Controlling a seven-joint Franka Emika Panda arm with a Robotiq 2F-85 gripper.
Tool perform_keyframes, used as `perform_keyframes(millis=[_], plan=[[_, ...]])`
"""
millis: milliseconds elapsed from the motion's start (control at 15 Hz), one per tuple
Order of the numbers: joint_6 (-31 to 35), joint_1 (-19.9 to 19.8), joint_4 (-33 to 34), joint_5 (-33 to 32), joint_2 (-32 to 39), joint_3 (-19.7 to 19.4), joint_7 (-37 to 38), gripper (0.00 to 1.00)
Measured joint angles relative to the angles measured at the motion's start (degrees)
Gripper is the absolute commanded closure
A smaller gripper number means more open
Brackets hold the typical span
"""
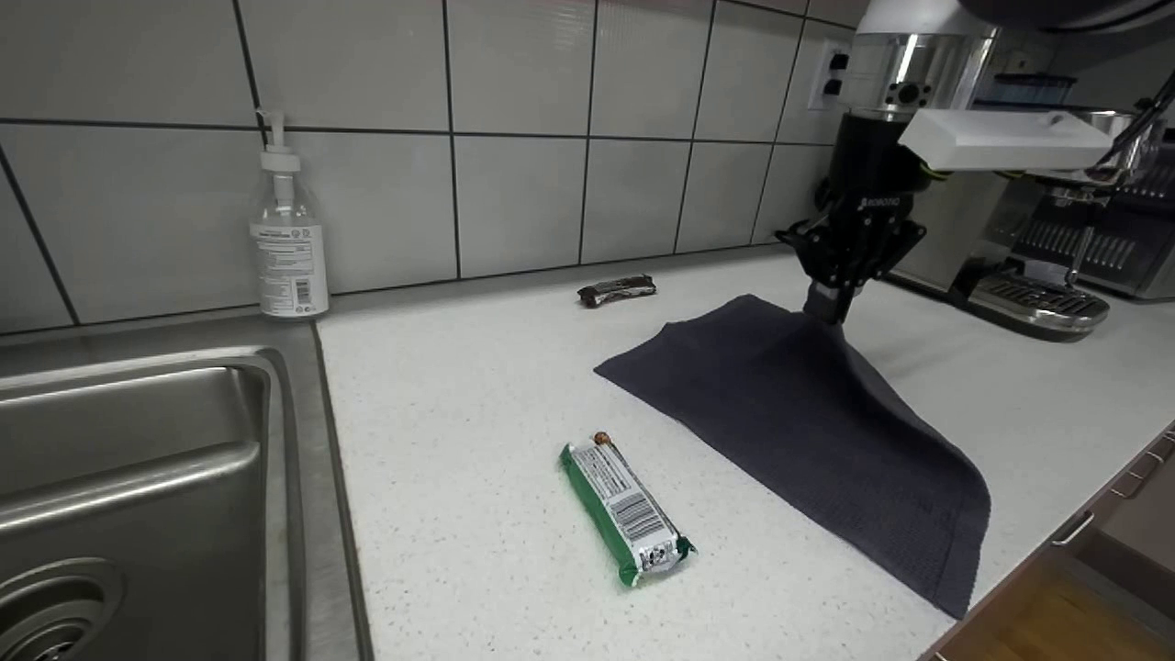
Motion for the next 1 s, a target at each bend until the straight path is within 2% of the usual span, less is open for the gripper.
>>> perform_keyframes(millis=[1000], plan=[[-0.1, 1.6, 4.3, 1.4, 2.7, 2.6, -6.5, 0.99]])
